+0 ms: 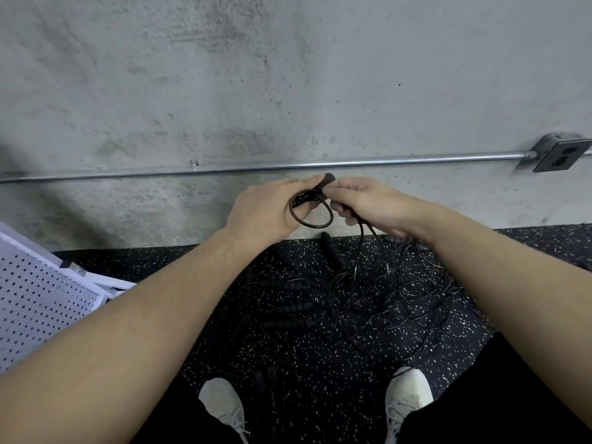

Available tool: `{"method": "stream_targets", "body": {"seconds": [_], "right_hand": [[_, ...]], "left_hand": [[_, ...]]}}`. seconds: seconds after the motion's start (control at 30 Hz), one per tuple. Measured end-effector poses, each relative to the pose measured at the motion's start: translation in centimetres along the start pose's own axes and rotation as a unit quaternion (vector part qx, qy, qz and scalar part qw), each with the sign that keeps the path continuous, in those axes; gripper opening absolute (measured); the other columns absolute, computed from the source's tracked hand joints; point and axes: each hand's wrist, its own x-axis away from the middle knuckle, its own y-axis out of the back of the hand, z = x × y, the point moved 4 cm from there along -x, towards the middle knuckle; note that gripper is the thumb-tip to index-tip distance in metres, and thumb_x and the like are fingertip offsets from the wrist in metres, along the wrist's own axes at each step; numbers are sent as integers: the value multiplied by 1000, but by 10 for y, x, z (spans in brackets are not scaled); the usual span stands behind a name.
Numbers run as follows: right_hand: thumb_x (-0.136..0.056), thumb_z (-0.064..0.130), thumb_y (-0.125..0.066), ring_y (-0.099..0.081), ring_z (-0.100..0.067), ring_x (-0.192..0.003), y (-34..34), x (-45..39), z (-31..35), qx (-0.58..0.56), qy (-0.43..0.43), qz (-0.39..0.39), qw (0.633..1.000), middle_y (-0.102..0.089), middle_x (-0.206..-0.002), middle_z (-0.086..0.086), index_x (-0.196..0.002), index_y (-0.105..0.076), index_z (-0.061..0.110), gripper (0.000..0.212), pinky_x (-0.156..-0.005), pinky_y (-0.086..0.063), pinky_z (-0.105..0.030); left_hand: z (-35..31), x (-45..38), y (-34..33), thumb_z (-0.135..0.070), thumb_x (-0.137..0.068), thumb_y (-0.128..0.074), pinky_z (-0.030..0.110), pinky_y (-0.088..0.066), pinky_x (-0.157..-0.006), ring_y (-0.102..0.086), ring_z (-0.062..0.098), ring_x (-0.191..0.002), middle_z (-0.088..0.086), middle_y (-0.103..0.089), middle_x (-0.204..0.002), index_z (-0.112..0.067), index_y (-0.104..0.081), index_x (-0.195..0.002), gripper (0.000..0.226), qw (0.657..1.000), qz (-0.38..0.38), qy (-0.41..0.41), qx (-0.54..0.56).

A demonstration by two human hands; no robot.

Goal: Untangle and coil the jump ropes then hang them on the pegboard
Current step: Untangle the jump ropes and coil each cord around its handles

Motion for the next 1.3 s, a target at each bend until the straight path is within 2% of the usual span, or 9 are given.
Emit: {"method": "stream_targets", "body": {"seconds": [0.27,0.37,0.47,0.57,0.7,0.83,0.97,1.07,1.3], "right_hand": [[-104,25,-54,-73,-15,-82,12,10,-12,-190,-77,27,978,-77,-90,-3,-99,-65,16,15,-90,-55,-39],[-107,26,-50,-73,-12,-83,9,9,-8,-129,-42,-11,991,-78,-89,0,-93,-62,19,19,-91,-55,-38],[-108,30,-48,-70,-12,-66,6,8,-6,-145,-48,-24,988,-75,-80,-2,-98,-60,15,21,-71,-60,-30],[-107,38,-44,-42,-9,-51,11,9,-3,-69,-45,-45,996,-53,-62,7,-103,-58,20,23,-46,-39,-21],[-100,33,-61,-46,-1,-58,14,13,0,136,105,-99,980,-57,-77,10,-115,-55,29,17,-59,-41,-23],[-92,16,-72,-59,-4,-96,8,10,0,226,227,-114,940,-64,-105,12,-119,-68,22,28,-83,-43,-11],[-88,12,-75,-59,-13,-92,12,4,3,259,247,-163,919,-64,-95,5,-108,-76,20,22,-84,-48,-21],[-85,10,-77,-52,-14,-93,11,4,6,280,283,-164,903,-59,-91,7,-97,-80,19,15,-81,-40,-14],[-91,31,-67,-57,-24,-114,15,11,17,322,367,-138,862,-69,-111,1,-94,-78,18,17,-101,-44,-45]], "left_hand": [[-5,4,1,-56,-100,-50,41,-58,-79,-66,10,-108,-20,-65,-122,-60,-40,-145,47,999,-12,-35,-15],[-5,1,0,-54,-100,-52,40,-57,-83,-64,10,-112,-20,-65,-125,-60,-43,-144,46,1000,-12,-18,-17],[-4,-1,0,-51,-99,-54,40,-57,-81,-66,13,-109,-19,-64,-126,-56,-48,-143,45,999,-27,-13,-14],[-4,-2,2,-53,-98,-55,41,-57,-78,-67,13,-104,-21,-64,-125,-56,-49,-142,44,999,-40,-10,8],[-7,3,3,-60,-97,-52,36,-53,-81,-66,11,-107,-21,-71,-118,-61,-49,-138,41,1000,6,12,26],[-12,5,-1,-60,-96,-54,30,-42,-71,-67,18,-103,-12,-73,-109,-50,-55,-138,43,999,39,5,-10],[-14,3,-2,-64,-95,-54,30,-39,-69,-67,19,-104,-11,-72,-109,-50,-52,-141,48,998,38,-8,-50],[-13,4,-4,-66,-96,-51,30,-41,-72,-67,18,-109,-12,-71,-118,-49,-48,-145,52,996,49,-5,-74],[-2,-1,-3,-72,-92,-53,33,-50,-87,-65,23,-117,-8,-70,-128,-55,-45,-146,57,993,84,77,-12]]}}
